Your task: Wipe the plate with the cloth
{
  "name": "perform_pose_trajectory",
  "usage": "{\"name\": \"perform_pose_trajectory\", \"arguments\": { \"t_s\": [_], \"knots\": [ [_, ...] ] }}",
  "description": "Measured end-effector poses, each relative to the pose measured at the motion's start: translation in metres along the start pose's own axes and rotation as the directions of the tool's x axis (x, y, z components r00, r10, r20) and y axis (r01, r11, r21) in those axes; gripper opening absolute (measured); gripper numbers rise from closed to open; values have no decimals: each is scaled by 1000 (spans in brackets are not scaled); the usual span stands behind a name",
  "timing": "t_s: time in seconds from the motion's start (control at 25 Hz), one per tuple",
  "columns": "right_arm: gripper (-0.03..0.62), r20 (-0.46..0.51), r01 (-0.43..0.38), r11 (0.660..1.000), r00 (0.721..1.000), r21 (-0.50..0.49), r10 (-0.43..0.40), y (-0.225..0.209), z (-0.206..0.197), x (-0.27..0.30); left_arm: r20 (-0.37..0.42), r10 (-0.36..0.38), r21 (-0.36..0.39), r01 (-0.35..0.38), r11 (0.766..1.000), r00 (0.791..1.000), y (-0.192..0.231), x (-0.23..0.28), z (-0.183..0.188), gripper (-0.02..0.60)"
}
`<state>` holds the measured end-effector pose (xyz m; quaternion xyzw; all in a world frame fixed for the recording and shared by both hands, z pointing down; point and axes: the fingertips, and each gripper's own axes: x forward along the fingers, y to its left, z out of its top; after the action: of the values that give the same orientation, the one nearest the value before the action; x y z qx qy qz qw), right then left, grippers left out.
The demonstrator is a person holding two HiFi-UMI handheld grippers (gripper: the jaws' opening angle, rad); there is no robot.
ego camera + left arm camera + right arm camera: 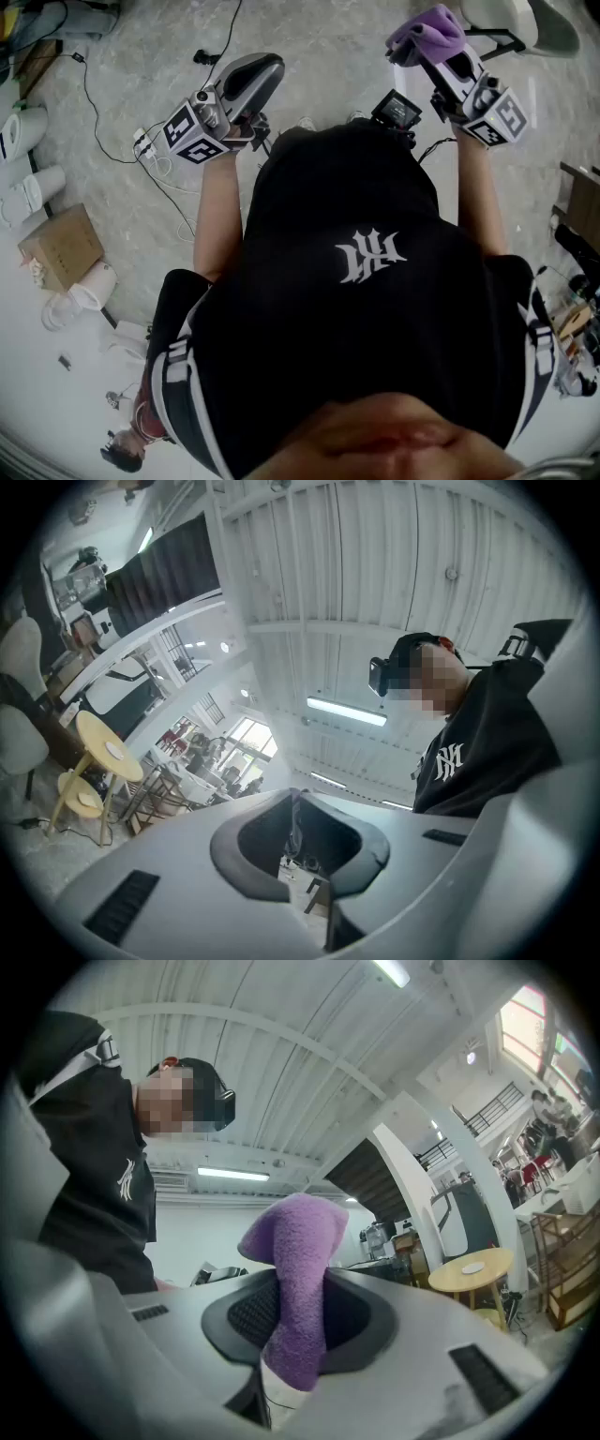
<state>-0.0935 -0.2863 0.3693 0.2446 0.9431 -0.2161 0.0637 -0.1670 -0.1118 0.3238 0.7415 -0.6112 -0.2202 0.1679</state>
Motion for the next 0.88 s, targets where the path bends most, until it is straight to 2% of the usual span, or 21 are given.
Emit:
{"name": "perform_pose_trajectory", "arguments": {
  "t_s": [0.28, 0.4, 0.56, 0.68, 0.76, 0.8, 0.88],
  "knots": [
    [100, -37, -44, 999, 998, 11, 44, 1, -9, 1, -88, -49, 11, 50, 999, 995, -13, 30, -26, 9],
    [100, -70, -98, 994, 992, 51, 102, 16, -26, 9, -89, -48, -3, 48, 999, 995, -16, 28, -31, 6],
    [101, -142, -153, 987, 977, 44, 158, 46, -50, 15, -111, -37, 19, 40, 999, 993, -24, 20, -37, 6],
    [104, -128, -188, 977, 971, 104, 201, 44, -52, 13, -123, 4, 50, 2, 999, 992, -21, 25, -36, 6],
    [106, -108, -275, 948, 950, 160, 294, 54, -42, 14, -111, 40, 67, -33, 997, 993, -14, 37, -31, 6],
    [107, -82, -348, 917, 926, 195, 369, 69, -34, 18, -102, 58, 74, -50, 996, 993, -8, 44, -28, 6],
    [112, -23, -507, 835, 852, 215, 523, 109, -19, 28, -93, 84, 96, -75, 993, 992, 5, 56, -22, 6]
  ]
}}
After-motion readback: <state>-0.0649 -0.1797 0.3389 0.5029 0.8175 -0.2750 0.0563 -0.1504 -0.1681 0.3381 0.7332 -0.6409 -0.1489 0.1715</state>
